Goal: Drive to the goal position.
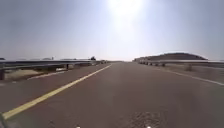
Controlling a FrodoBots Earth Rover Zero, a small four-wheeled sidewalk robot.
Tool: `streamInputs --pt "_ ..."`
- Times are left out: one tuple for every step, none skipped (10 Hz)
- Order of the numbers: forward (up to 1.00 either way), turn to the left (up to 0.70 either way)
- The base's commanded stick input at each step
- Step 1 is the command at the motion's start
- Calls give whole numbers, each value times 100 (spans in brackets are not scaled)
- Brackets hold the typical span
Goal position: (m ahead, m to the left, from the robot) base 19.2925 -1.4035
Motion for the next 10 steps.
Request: streamInputs --pt "70 0" --pt "70 0" --pt "70 0" --pt "70 0" --pt "70 0" --pt "70 0" --pt "70 0" --pt "70 0" --pt "70 0" --pt "70 0"
